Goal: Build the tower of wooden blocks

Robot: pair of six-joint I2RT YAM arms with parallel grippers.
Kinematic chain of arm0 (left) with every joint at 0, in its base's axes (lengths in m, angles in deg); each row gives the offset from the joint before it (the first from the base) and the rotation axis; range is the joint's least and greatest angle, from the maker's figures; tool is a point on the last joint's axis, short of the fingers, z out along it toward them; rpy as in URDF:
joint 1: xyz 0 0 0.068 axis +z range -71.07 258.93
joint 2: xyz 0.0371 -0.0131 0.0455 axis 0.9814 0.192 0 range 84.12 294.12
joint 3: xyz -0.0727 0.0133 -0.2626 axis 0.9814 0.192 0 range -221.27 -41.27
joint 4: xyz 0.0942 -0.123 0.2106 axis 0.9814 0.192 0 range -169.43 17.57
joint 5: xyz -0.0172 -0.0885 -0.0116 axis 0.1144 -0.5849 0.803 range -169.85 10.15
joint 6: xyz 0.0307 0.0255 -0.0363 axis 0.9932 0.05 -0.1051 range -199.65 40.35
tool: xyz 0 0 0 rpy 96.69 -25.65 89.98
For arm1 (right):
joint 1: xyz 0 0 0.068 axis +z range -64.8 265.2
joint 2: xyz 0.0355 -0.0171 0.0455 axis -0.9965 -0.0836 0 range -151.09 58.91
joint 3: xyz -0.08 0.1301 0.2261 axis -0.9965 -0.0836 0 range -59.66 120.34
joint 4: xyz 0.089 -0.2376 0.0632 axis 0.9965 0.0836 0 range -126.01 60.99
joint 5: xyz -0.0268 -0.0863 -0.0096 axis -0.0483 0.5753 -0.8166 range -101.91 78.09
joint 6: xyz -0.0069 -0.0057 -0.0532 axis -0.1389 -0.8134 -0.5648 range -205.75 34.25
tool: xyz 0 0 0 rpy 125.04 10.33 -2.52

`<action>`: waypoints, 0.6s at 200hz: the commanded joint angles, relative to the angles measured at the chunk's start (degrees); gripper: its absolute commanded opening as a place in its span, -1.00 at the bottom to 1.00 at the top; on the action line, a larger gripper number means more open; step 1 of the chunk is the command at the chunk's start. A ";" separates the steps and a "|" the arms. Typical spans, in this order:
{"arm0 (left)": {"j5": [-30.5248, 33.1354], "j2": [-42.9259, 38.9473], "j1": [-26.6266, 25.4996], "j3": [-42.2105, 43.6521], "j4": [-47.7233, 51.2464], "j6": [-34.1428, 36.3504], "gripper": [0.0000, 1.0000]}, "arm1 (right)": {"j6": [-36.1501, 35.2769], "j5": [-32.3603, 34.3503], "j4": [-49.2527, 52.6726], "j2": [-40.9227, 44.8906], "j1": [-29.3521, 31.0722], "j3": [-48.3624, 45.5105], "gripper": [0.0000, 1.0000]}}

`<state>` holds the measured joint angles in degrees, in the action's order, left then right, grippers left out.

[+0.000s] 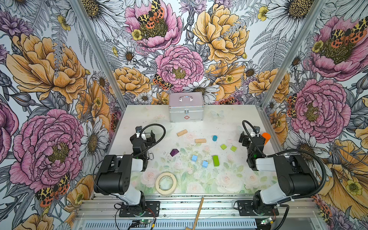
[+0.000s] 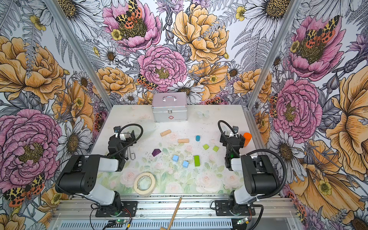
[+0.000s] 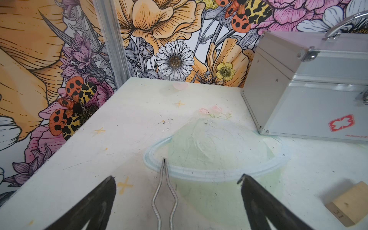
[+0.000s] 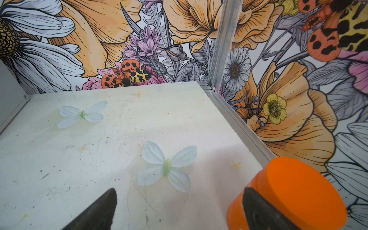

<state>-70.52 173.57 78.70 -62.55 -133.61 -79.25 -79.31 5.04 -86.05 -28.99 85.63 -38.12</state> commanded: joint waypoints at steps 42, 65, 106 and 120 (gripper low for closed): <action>-0.97 -0.33 -0.12 -0.39 -0.11 -0.06 0.97 | 0.57 0.85 -2.01 -0.08 0.28 -0.29 0.99; -0.97 -0.39 -0.12 -0.34 -0.12 -0.05 0.98 | 0.53 0.80 -2.03 -0.06 0.25 -0.41 0.99; -1.08 -0.42 -0.05 -0.30 -0.23 -0.01 0.94 | 0.57 0.81 -2.30 0.02 0.28 -0.54 0.99; -1.23 -2.28 -0.12 -2.19 4.82 -0.01 0.83 | 0.20 1.09 -2.55 0.12 0.27 -0.46 0.99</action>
<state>-70.52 173.57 78.70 -62.59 -133.41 -79.36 -79.31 5.04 -86.05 -28.99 85.63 -38.12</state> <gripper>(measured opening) 0.944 0.996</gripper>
